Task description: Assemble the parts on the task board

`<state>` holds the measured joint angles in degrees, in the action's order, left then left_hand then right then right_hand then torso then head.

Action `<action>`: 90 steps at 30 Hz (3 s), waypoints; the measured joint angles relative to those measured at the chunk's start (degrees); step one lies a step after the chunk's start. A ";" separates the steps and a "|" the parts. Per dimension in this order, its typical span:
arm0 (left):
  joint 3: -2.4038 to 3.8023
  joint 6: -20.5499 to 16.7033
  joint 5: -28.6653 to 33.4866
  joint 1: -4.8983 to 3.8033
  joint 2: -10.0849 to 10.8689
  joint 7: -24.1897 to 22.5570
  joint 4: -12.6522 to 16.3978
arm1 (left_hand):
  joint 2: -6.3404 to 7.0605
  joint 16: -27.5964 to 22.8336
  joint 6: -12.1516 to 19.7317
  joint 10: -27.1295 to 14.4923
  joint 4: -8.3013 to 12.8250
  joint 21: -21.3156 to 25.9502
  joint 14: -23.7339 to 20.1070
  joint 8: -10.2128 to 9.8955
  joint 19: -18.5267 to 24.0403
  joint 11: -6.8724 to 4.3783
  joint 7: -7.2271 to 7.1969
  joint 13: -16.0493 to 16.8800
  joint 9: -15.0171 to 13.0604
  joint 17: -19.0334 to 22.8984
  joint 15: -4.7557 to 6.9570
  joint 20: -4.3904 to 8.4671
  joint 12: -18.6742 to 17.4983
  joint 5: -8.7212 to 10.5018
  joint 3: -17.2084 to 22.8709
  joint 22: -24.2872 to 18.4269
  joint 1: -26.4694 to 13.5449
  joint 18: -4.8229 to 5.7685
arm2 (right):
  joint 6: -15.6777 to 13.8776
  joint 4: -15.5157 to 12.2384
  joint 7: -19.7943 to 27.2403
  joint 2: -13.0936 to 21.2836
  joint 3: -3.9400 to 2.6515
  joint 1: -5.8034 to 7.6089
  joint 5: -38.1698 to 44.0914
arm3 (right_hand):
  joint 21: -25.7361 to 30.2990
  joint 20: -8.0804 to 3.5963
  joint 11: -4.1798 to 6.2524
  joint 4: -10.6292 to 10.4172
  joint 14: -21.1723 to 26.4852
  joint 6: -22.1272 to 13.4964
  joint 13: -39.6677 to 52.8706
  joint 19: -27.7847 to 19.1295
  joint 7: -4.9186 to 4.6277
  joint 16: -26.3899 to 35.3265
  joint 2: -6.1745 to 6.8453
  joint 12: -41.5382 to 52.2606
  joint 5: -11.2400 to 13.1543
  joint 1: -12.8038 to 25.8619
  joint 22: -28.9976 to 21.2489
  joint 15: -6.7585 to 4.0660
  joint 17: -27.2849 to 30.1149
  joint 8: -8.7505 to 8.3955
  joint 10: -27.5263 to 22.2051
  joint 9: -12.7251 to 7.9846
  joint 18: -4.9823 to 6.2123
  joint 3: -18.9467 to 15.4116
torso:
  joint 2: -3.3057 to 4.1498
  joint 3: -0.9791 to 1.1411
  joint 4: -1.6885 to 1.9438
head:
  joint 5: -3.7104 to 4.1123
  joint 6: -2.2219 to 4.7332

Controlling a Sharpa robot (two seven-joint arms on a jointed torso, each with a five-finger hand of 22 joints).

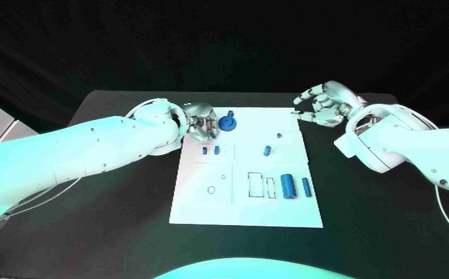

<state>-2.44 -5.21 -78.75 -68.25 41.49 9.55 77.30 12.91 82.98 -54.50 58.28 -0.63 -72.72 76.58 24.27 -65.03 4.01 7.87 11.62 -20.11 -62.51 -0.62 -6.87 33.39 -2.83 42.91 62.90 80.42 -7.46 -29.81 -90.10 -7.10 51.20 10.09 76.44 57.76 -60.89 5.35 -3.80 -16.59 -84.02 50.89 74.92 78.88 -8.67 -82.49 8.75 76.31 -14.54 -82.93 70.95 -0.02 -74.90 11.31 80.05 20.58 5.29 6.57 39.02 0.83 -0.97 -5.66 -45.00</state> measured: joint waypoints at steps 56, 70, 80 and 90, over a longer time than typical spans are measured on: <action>-0.54 0.98 -1.27 -0.01 -0.79 0.25 -0.52 | 1.96 0.45 -0.88 1.65 -0.89 0.71 0.82 -1.35 -0.11 -0.43 -0.50 0.15 -0.64 -0.55 0.40 0.13 -2.29 -0.40 -1.19 -0.65 -2.41 -0.03 | 0.21 0.17 -0.05 -0.05 0.00 -0.02 0.06 | 0.43 0.00 0.00 0.16 0.21 0.00 -0.01 0.00 0.00 0.34 0.23 0.00 0.00 0.23 -0.17 -0.21 -0.02 -0.01 0.00 -0.06 0.00 0.16 | -0.04 0.00 -0.01 | 0.16 -0.25; -0.72 0.88 -1.19 0.38 -0.26 0.27 -0.37 | 3.47 0.44 4.25 1.85 -1.20 2.04 0.60 -5.79 -0.10 -0.23 -0.30 0.54 0.00 0.51 0.19 0.12 -4.13 -0.40 -1.16 -1.80 -3.92 -0.03 | 0.21 0.19 -0.03 -0.03 0.00 -0.08 0.07 | 0.43 0.00 0.00 0.00 0.21 0.00 -0.02 0.00 0.00 0.34 0.23 0.00 0.00 0.23 -0.16 -0.21 -0.01 -0.01 0.00 -0.06 0.00 0.33 | -0.04 -0.01 0.05 | 0.13 -0.25; -0.70 0.64 -1.12 0.44 0.06 0.27 -0.35 | 3.47 0.44 5.25 2.05 -1.20 2.04 0.60 -6.50 -0.10 -0.43 -0.30 0.61 0.09 0.51 0.18 0.12 -4.39 -0.40 -1.17 -1.88 -3.92 -0.02 | 0.19 0.23 0.02 -0.05 0.00 -0.14 0.08 | 0.43 0.00 0.00 0.00 0.21 0.00 -0.01 0.00 0.00 0.34 0.23 0.00 0.00 0.23 -0.16 -0.21 -0.01 0.22 0.00 -0.06 0.00 0.33 | -0.03 -0.03 0.03 | 0.07 -0.27; -0.65 0.27 -1.07 0.48 0.88 0.28 -0.23 | 3.47 0.44 6.48 2.46 -1.20 2.07 0.60 -7.53 -0.10 -0.42 -0.31 0.70 0.27 0.51 0.18 0.12 -4.77 -0.40 -1.17 -1.85 -3.92 -0.03 | 0.41 0.42 -0.05 0.00 0.00 -0.18 0.30 | 1.88 0.00 -0.01 0.12 0.00 -0.02 -1.29 0.00 0.02 0.34 0.23 -5.39 0.00 0.23 -1.04 -0.42 0.00 0.48 -3.42 -0.12 0.00 0.72 | -0.01 -0.03 0.01 | 0.14 -0.30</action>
<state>-3.09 -4.93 -79.82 -67.77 42.36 9.83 77.07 16.38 83.42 -48.01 60.74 -1.83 -70.65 77.18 16.74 -65.13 3.59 7.56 12.32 -19.84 -62.00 -0.44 -6.75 28.61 -3.23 41.74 61.05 76.50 -7.48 -29.40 -89.68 -7.15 51.20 10.09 76.25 58.06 -59.01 5.35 -3.81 -16.47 -84.03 50.88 73.63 78.88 -8.65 -82.15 8.98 70.92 -14.54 -82.70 69.90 -0.44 -74.90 11.79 76.62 20.47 5.29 7.29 39.02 0.80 -0.97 -5.52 -45.30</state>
